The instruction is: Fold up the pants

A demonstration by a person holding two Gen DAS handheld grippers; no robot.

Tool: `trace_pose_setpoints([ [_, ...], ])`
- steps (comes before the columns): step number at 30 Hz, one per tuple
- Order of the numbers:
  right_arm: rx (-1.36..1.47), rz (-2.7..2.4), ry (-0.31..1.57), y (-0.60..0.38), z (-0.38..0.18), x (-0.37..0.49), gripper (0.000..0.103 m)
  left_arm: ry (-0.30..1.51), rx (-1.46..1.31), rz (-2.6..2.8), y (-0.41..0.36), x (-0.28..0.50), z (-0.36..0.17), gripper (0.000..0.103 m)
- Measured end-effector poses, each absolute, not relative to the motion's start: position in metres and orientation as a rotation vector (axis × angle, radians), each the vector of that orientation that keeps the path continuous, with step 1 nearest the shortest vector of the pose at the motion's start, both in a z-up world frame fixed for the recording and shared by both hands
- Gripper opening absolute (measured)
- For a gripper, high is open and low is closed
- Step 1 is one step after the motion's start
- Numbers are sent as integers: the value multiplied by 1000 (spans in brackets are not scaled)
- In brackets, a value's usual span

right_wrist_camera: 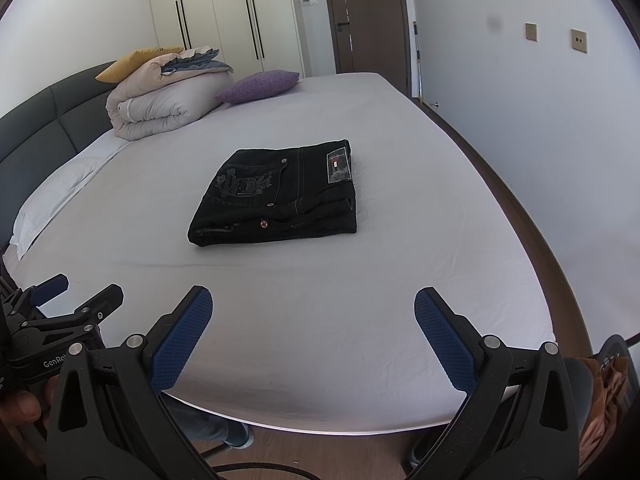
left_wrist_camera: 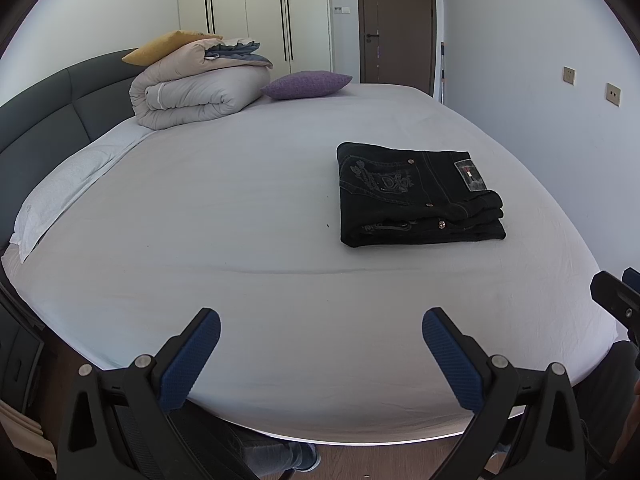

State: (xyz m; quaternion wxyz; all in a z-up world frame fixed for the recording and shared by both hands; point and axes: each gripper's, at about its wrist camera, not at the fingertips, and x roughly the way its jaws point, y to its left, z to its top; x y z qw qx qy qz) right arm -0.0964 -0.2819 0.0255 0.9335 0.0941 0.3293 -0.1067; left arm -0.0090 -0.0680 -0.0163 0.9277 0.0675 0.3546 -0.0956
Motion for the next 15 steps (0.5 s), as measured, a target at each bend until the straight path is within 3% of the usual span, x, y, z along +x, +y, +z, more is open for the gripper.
trace_pose_setpoints([
  [15,192,-217,676,-281,23,-97,103,730,137,-199,-69,-9,-19,103],
])
